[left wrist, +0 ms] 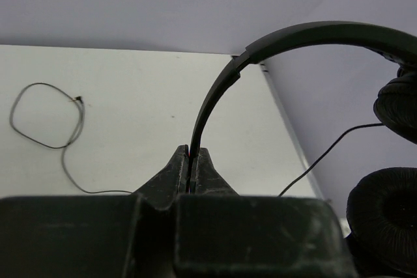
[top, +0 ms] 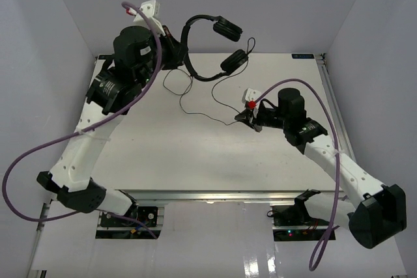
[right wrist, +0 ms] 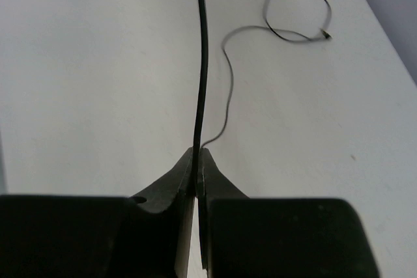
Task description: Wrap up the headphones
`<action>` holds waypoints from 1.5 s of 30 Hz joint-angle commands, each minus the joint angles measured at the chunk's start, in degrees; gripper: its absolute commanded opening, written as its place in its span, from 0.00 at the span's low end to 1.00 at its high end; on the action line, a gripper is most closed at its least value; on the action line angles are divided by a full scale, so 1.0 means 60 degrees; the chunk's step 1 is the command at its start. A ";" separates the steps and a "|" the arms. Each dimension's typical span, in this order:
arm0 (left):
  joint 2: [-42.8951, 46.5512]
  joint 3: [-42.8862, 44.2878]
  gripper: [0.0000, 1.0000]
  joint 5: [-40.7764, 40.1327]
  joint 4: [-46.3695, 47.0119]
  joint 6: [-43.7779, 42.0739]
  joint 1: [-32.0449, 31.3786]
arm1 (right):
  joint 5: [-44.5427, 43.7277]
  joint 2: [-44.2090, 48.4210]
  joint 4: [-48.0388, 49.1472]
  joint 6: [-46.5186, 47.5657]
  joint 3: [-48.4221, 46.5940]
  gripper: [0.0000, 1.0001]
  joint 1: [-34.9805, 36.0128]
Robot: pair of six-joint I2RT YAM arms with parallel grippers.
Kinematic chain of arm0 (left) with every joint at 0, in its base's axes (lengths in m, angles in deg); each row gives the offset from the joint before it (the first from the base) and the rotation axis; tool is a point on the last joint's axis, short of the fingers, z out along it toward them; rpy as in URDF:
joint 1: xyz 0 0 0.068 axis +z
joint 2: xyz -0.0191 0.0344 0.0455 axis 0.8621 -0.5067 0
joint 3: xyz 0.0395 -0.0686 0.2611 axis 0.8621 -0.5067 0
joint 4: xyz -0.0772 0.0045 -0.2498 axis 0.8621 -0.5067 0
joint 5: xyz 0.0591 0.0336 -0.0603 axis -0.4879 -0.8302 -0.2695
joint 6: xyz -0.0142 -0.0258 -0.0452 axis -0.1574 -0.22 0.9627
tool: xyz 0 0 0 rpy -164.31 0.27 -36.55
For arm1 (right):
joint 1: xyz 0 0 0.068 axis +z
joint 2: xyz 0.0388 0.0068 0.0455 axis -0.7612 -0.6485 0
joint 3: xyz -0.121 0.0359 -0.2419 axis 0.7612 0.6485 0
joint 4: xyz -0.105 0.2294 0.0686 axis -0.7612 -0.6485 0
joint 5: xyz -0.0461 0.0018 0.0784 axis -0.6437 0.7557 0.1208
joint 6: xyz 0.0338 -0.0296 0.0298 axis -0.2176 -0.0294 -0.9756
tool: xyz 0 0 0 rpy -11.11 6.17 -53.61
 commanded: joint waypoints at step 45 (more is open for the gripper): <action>0.0343 -0.5459 0.00 0.4345 0.2194 -0.2620 -0.0494 | -0.2869 -0.1834 -0.2600 0.1645 -0.4070 0.08 -0.1313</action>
